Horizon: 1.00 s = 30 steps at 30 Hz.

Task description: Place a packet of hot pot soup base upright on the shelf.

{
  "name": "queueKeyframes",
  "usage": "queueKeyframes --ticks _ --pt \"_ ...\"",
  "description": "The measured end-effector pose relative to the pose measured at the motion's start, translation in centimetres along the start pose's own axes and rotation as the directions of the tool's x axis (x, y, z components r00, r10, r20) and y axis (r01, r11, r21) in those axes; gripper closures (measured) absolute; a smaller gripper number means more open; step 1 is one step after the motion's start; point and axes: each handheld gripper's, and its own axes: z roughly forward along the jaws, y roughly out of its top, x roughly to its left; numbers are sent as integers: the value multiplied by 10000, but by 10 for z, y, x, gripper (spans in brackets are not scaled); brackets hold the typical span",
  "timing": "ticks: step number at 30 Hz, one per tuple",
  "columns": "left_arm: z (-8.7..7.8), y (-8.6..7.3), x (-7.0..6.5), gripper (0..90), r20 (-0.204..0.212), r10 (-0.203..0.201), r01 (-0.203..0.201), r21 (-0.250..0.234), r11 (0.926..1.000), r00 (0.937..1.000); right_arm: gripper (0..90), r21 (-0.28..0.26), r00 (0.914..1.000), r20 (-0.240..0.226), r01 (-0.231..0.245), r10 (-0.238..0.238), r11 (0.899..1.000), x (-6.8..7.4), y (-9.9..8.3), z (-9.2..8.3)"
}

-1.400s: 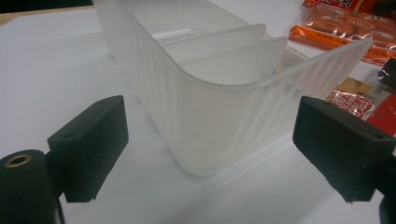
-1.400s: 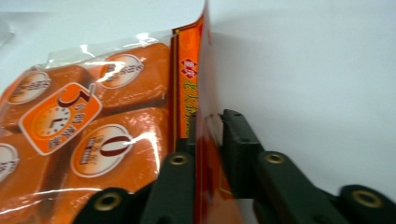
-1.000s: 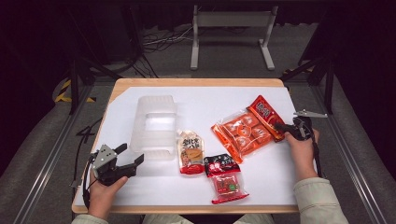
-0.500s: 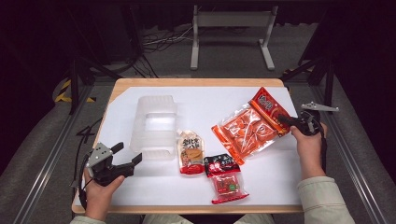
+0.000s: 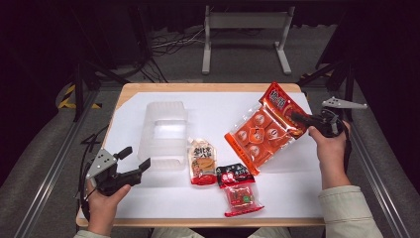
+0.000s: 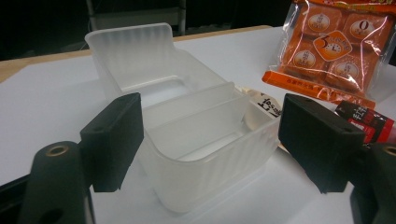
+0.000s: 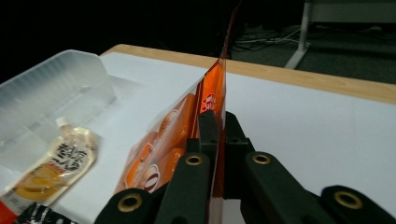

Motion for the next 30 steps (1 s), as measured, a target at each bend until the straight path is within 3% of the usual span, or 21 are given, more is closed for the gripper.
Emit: queueKeyframes --ticks 6,9,16,17,18,20,26,30 --pt "1 5 -2 241 51 71 -71 -117 9999 10000 900 -157 9984 -400 402 -408 9991 15 14 -3" --pt "2 7 -2 242 115 -25 30 -439 9990 9999 900 -139 9962 -591 639 -647 9979 28 24 -3" --pt "6 10 -2 272 138 -179 183 -321 9993 9997 900 -309 9867 -1027 1233 -1258 9919 50 40 -7" --pt "7 10 -1 275 244 -285 291 -238 9993 9993 900 -281 9848 -1055 1356 -1379 9904 53 42 -8" --pt "8 9 2 278 728 -629 642 -160 9978 9954 900 -291 9824 -1106 1485 -1508 9885 57 44 -9" --pt "9 7 4 282 893 -804 826 -219 9963 9928 900 -297 9772 -1148 1766 -1788 9838 63 48 -11" --pt "11 1 8 281 1217 -922 1026 -820 9913 9883 900 -230 9672 -1157 2251 -2263 9741 74 55 -15" --pt "14 1 6 231 989 -760 831 -697 9941 9922 900 -229 9663 -1169 2281 -2292 9734 74 57 -17"
